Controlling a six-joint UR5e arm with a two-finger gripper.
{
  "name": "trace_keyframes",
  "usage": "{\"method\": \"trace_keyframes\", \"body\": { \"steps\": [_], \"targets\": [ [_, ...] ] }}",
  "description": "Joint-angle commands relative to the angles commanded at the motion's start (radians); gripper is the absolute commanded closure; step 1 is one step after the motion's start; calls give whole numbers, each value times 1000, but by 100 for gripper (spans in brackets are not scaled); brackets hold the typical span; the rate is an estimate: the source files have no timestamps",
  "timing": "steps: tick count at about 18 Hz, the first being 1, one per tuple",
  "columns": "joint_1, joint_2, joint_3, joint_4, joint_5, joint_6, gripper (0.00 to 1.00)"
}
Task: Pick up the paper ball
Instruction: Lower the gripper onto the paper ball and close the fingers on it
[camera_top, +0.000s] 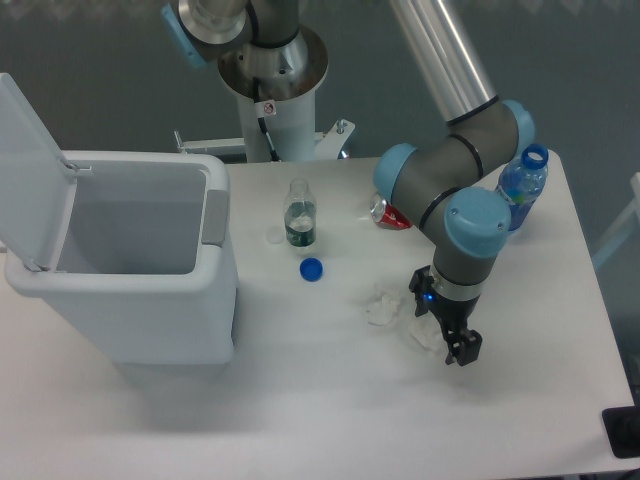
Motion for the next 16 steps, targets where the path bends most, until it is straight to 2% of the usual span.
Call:
{"method": "trace_keyframes", "body": {
  "steps": [4,6,10,16],
  "targets": [
    [3,-11,2,2,3,-3,0],
    [3,-14,3,2,5,-8,11],
    [3,-23,2,5,6,-17,16],
    [3,-26,-2,5,6,-20,37]
  ]
}}
